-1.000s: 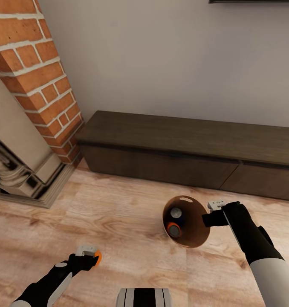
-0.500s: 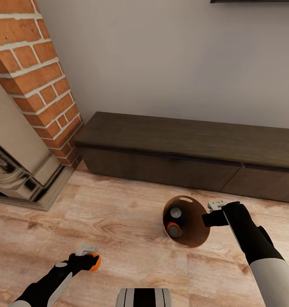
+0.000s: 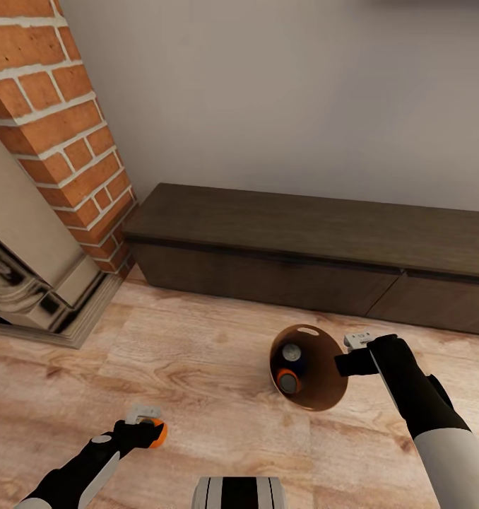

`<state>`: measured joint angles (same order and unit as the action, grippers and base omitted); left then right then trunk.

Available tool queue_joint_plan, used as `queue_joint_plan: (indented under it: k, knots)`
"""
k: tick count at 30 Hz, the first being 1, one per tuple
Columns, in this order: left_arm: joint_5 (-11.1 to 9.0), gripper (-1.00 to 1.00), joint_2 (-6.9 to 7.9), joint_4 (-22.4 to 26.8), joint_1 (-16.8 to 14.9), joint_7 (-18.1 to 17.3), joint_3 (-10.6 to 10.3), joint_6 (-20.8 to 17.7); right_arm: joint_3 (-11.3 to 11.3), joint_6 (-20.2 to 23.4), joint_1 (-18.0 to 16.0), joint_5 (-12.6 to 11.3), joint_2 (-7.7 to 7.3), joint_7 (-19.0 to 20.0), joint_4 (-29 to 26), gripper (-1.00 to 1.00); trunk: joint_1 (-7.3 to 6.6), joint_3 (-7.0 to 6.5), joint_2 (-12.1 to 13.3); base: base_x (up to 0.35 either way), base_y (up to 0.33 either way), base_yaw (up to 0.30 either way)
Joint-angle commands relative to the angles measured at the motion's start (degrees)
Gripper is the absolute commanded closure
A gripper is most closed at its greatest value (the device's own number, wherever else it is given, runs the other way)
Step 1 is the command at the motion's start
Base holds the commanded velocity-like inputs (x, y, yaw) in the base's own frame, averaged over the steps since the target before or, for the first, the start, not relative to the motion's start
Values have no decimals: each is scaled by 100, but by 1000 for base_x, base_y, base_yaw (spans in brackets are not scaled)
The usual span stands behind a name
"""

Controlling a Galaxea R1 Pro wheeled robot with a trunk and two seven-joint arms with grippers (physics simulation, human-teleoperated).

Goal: Put the three can of soda from the living room inside the tash can in the kitchen.

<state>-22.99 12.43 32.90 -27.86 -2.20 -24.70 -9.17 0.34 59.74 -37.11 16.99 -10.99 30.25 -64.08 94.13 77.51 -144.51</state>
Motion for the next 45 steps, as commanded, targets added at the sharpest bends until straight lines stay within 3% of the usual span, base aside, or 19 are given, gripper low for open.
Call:
queue_joint_plan:
  k: [1, 8, 24, 25, 41, 45]
  knots:
    - [-1, -100, 1, 2, 0, -2, 0, 1, 1, 26, -2, -126, 1, 16, -1, 100, -1, 0, 0, 0, 0, 0]
    - [-3, -100, -3, -3, 0, -6, 0, -4, 1, 26, -3, -126, 1, 16, -4, 100, 10, 88, -6, 0, 0, 0]
    - [2, -100, -3, -3, 0, 25, 0, 5, 1, 26, 2, -126, 1, 16, -4, 100, 10, 88, -6, 0, 0, 0]
    - [1, 100, -3, -3, 0, 25, 0, 6, 1, 26, 2, -126, 1, 16, -3, 100, 10, 88, -6, 0, 0, 0]
    - [-12, 100, -3, -10, 0, 38, 9, -5, 9, 26, 2, -126, 9, 16, -1, 100, 10, 88, -6, 0, 0, 0]
    - [-12, 100, -3, -12, 0, 34, 9, -13, 10, 26, 2, -126, 10, 16, 0, 100, -1, 0, 0, 0, 0, 0]
